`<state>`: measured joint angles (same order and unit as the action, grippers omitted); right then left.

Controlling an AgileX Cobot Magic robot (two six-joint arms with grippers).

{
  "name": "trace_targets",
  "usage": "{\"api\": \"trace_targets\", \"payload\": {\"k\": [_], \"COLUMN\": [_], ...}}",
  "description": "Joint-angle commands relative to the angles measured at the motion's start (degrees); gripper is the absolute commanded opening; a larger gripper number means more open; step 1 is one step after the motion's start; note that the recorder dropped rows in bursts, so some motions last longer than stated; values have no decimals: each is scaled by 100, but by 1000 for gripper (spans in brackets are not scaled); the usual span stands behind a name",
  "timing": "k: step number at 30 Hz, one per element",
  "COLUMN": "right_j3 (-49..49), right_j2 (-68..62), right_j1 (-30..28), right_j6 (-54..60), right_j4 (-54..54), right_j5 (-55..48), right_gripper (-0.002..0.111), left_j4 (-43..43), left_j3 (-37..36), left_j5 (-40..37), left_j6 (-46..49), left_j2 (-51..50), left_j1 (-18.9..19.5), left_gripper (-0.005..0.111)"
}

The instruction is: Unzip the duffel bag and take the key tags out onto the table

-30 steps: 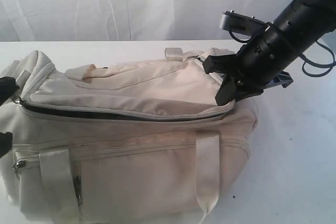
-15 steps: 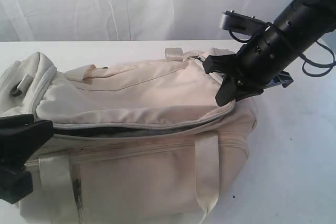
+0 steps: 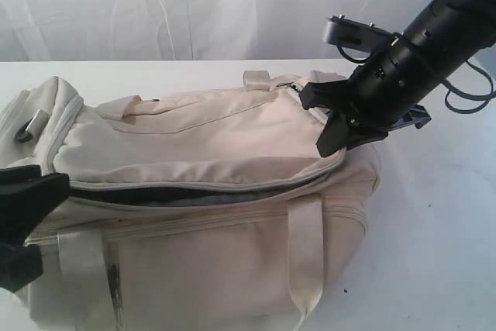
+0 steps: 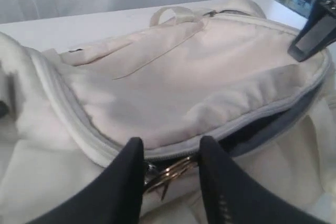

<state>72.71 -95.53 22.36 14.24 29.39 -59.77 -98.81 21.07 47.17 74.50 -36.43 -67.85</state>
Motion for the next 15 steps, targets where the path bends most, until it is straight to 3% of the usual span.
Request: {"api": "trace_targets", "payload": {"k": [1,5,9,12,15], "right_j3": [-22,-22,-22,-22,-22], "right_j2": [8,8,119,349,774], "right_j1": [-18,-18,-18,-18,130], "right_j6": [520,814,1494,2195,4040], "right_j4": [498,713,1170,1742,2656], "right_j5": [10,10,63,92,26], "right_gripper": [6,27,55,60,59], "left_j4": [-114,-114,-114,-114,-114], "left_j3": [-36,-36,-36,-36,-36], "left_j5": [342,429,1177,1581,1503], "left_j6": [294,912,1271,1550,1872], "left_j2": [45,45,45,45,45], "left_j1": [-8,-8,-8,-8,-8], "left_gripper": [0,0,0,0,0]}}
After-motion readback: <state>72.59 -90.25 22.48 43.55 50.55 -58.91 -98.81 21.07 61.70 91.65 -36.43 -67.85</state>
